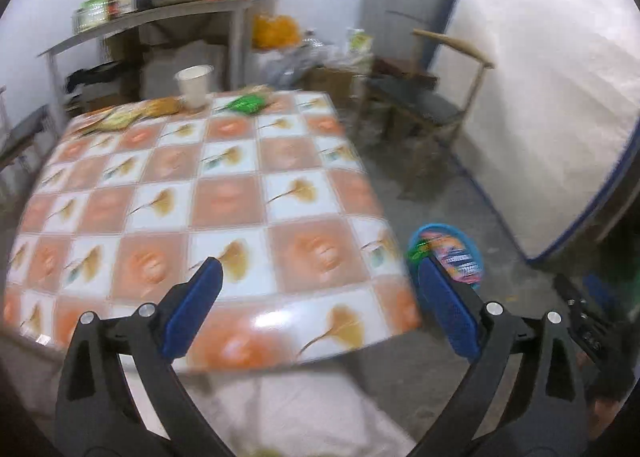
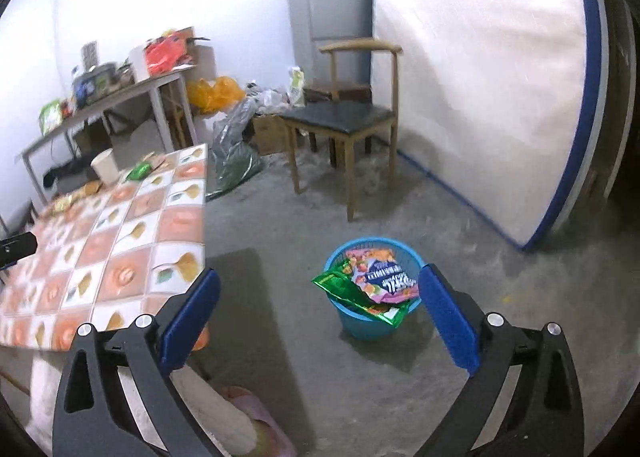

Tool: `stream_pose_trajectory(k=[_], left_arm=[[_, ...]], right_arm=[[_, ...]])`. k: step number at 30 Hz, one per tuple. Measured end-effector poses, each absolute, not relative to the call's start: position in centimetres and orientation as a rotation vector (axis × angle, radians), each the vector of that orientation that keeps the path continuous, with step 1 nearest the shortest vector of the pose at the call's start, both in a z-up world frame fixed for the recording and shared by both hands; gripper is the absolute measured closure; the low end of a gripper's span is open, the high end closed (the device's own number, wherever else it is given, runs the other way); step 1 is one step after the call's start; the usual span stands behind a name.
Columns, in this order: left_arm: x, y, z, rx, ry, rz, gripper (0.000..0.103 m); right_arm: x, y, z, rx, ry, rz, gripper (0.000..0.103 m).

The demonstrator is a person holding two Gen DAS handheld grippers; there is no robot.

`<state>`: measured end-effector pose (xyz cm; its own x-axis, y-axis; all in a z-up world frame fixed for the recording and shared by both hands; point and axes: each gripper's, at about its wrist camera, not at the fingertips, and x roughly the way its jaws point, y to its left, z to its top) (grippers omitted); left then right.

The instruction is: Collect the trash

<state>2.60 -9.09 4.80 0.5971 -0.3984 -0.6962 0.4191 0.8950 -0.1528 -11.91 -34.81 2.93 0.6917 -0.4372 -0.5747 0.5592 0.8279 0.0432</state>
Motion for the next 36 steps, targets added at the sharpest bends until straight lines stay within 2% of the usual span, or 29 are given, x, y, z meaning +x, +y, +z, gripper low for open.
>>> stream_pose_trajectory(k=[4,10,17,23,36], left_arm=[[1.9,-6.5,3.4,0.065,0.807,-0.325,0.009],[1.6,-4.2,2.0,0.113,0.846,-0.236,0.009],[1.1,-3.9,-0.1,0.159,0.901,-0.206,0.009],[1.7,-3.4,-1.4,0.175,0.951,-0.195,0.009],[2.3,-1.8,-1.3,0.165,0.941,-0.101,0.009]], right_arm=[[-10.4,-30.1,3.2,0.135,0.634,-0.539,0.007],[-8.8,-26.3,2.2,0.19,0.715,-0.429,0.007],[-7.9,-25.7,0.2,0.214,0.829,-0.474,0.007],[-8.1,-25.5,0.0,0.164,0.857,-0.522,0.007],[-7.7,-25.6,-0.6,0.126,0.896,-0.543,0.007]])
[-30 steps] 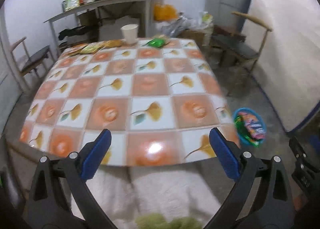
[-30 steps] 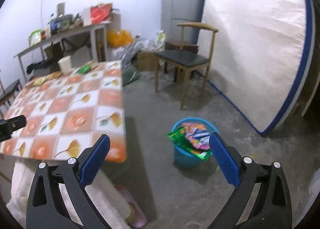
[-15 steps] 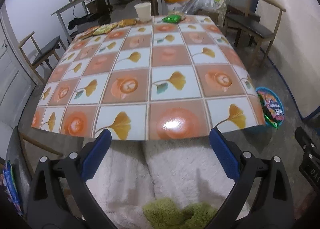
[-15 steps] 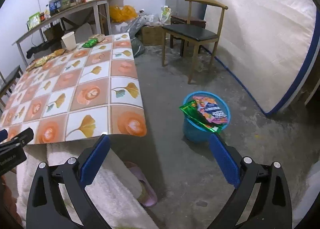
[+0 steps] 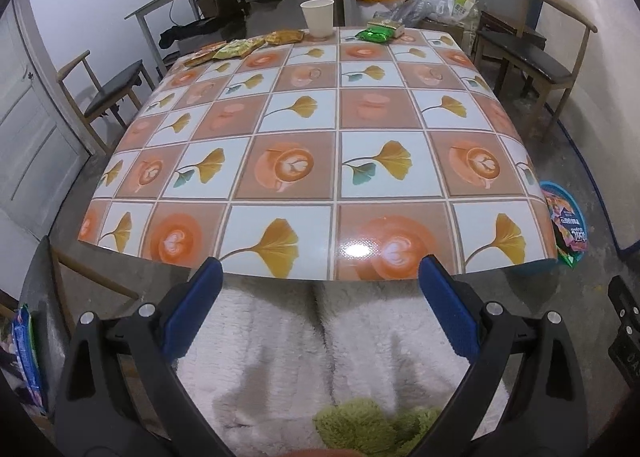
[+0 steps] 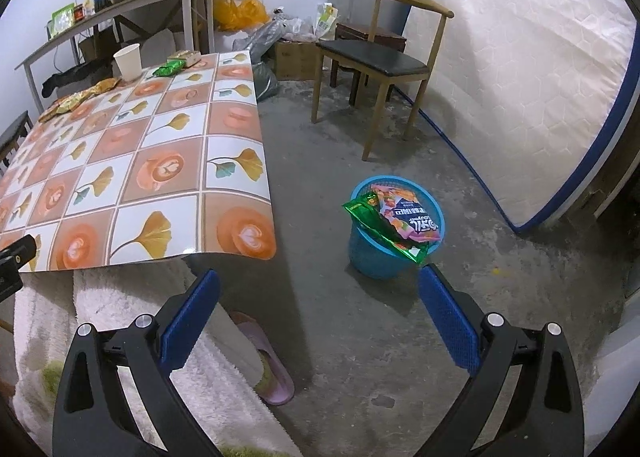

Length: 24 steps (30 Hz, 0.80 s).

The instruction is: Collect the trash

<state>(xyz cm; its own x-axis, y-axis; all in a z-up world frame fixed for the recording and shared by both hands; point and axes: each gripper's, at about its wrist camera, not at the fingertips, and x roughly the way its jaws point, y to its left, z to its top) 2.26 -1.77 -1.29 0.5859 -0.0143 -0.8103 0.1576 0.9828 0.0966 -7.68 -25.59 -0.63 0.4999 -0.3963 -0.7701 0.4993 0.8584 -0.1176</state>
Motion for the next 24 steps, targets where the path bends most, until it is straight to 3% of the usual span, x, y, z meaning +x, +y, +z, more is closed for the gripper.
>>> stream_pose_trajectory(k=[24], left_arm=[[2.19,-2.07,-1.07,0.166,0.947,-0.111,0.009]], right_arm=[[-7.74,-25.46,-0.48,0.122,0.894,-0.548,0.007]])
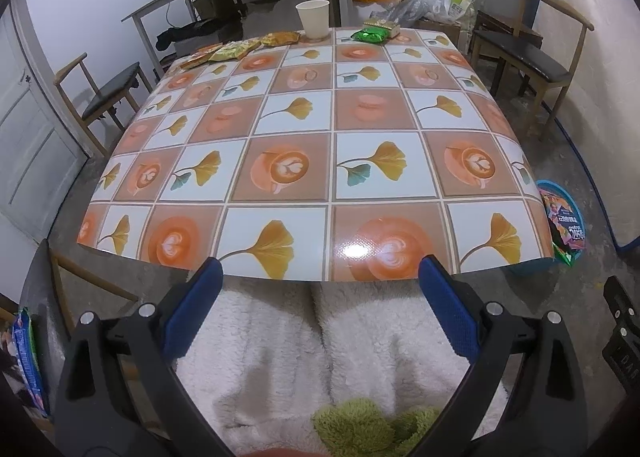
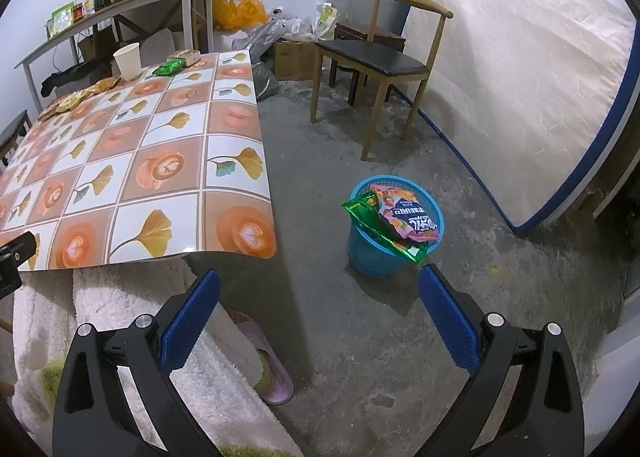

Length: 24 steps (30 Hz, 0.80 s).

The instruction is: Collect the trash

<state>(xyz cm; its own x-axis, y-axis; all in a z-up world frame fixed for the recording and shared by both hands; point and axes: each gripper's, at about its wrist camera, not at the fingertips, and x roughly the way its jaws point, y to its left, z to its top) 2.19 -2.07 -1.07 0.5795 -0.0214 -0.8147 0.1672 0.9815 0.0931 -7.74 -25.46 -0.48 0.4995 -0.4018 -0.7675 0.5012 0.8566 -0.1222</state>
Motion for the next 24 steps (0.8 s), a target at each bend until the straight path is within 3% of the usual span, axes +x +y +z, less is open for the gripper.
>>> stream_pose_trajectory(k=[24], left_arm=[[2.46,-1.46,-1.25,0.142,0.955,-0.115,0.009]], right_arm=[[-7.77,-25.45,-0.23,0.119,0.892,-0.559,0.007]])
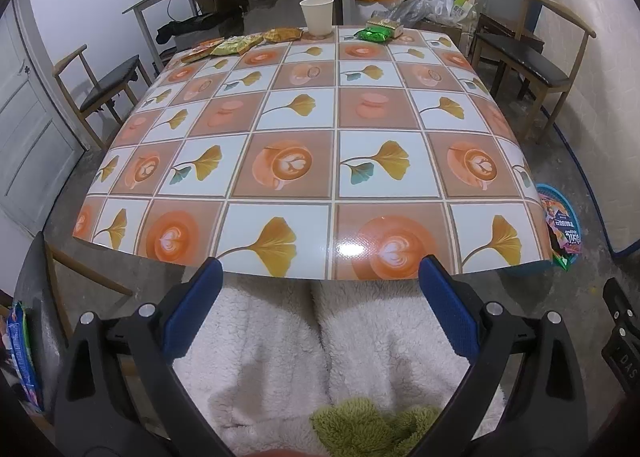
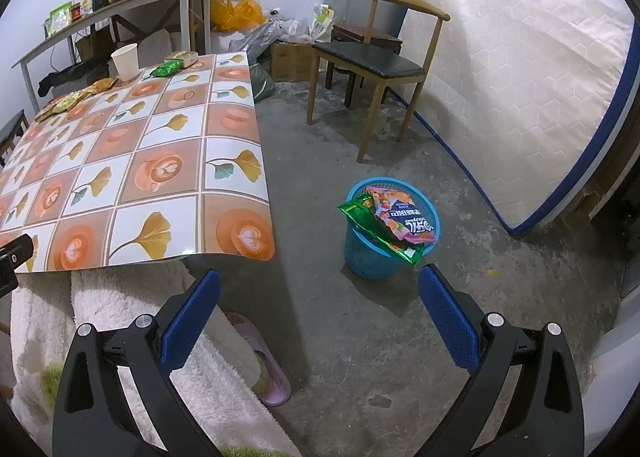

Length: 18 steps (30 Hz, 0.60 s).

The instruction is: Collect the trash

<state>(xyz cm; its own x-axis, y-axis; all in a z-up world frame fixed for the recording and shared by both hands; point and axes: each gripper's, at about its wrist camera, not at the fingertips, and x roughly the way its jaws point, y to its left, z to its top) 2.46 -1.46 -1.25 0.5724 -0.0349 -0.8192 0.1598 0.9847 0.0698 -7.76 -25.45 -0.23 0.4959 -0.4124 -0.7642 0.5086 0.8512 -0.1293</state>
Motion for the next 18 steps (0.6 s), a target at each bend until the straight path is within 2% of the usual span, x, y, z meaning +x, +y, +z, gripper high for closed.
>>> stream_pose_trajectory(k=[18], left_arm=[[2.4,-1.49,-1.24,0.143,0.953,-0.116,0.009]], right_arm=[[-7.93,-25.39,0.19,0.12,0.879,-0.561,0.007]])
